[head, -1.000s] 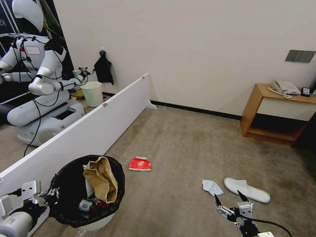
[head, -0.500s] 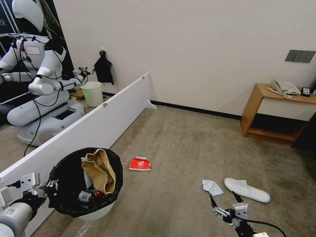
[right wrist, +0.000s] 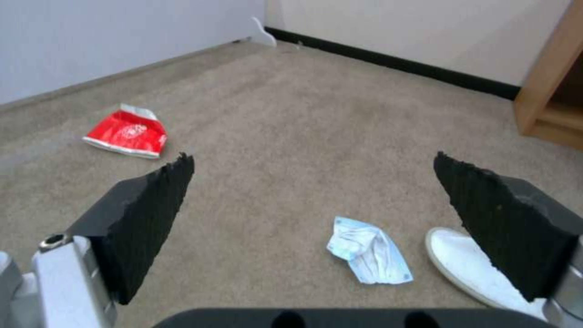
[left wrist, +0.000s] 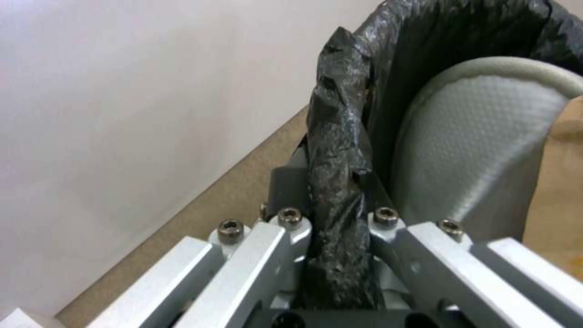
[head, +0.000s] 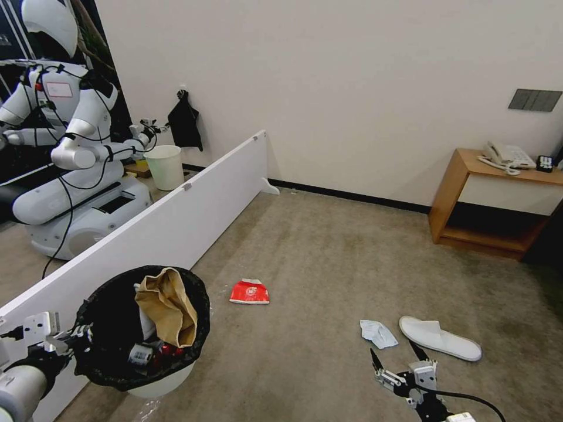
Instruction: Pick up the trash bin, then pick up the garbage from the floor and place it into the trash bin.
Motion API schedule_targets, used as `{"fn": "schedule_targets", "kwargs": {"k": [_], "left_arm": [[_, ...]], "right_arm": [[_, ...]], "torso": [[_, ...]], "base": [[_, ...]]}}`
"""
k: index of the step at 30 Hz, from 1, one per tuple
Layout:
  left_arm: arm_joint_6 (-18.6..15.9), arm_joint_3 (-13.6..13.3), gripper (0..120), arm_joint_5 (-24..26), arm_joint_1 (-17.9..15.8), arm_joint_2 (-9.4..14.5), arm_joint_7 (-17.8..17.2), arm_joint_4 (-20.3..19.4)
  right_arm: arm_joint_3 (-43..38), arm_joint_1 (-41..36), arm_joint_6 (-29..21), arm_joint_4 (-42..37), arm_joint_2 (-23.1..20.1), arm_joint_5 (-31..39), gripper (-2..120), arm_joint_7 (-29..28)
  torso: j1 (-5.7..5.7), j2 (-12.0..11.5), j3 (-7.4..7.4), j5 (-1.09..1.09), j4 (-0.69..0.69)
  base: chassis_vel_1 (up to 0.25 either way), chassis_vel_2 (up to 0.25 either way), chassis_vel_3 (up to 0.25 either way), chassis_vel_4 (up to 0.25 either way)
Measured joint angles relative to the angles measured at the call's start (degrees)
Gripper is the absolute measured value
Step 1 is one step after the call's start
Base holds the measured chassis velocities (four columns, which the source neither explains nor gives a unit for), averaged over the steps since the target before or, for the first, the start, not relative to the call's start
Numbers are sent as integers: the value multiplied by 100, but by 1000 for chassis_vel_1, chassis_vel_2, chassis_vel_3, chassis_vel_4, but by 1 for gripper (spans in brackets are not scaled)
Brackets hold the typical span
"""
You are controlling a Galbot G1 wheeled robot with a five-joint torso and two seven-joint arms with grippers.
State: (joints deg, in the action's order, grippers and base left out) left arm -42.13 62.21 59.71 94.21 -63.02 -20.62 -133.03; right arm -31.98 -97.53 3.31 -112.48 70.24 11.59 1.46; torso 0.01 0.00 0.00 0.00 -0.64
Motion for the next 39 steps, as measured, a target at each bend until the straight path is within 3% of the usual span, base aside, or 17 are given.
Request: {"fn": "schedule_targets", "kwargs": {"k": [39], "left_arm": [[0, 15, 4, 41, 37, -18, 6, -74]], "right_arm": [[-21, 4, -5, -11, 16, 52, 100, 15]], "torso": [[0, 0, 0, 0, 0]], "base": [[0, 0, 0, 0]]}}
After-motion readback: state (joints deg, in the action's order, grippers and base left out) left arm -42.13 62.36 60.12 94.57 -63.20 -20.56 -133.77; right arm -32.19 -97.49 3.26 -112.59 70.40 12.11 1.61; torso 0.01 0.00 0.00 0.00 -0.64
